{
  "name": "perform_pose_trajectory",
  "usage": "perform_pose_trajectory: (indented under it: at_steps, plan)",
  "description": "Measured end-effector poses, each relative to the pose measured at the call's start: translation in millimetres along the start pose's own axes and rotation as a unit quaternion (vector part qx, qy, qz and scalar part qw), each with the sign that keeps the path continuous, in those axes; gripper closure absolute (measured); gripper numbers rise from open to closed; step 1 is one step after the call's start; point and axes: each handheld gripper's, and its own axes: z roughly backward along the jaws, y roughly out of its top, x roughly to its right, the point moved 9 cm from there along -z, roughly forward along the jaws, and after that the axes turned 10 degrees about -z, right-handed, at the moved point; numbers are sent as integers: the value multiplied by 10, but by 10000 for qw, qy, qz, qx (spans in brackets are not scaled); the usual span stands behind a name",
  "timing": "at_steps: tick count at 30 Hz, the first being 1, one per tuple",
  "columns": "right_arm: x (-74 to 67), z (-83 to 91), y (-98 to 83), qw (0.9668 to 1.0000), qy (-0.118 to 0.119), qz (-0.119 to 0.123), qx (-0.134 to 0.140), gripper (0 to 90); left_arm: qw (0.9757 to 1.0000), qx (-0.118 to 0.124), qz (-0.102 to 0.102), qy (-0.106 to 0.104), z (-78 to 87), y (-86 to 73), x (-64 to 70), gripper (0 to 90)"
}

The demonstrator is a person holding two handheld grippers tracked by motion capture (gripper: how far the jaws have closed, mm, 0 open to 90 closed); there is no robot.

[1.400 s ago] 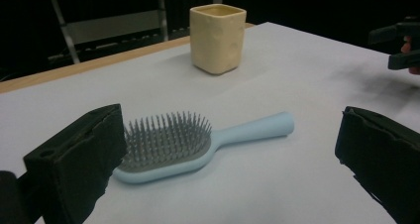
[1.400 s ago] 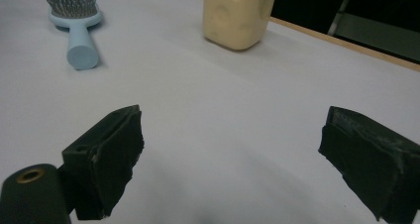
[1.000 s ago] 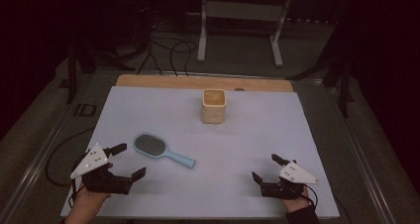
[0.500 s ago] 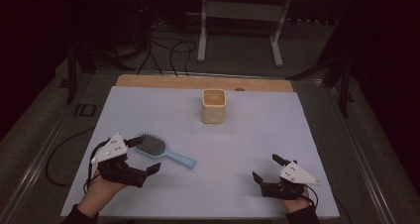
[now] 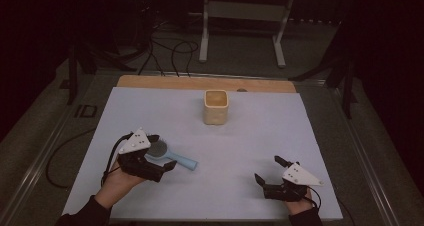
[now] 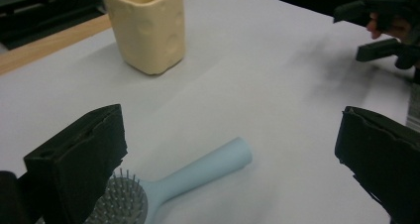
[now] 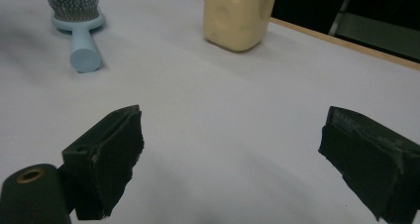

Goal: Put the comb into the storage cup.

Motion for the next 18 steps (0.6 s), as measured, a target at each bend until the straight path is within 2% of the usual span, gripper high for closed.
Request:
perform_pose_trajectory:
  at_steps: [2, 11, 17, 18]
  plan:
    - [-5, 0, -1, 10000, 19, 11, 7, 90, 9999, -86, -57, 21, -52, -13, 3, 0]
    - [-4, 4, 3, 10000, 29, -23, 16, 90, 9996, -141, 137, -218, -249, -27, 69, 0]
    - [-7, 2, -1, 10000, 30, 1, 1, 90, 9994, -283, 66, -160, -386, -63, 87, 0]
    - [-9, 1, -5, 10000, 35, 8, -3, 90, 9992, -305, 54, -234, -407, -69, 100, 0]
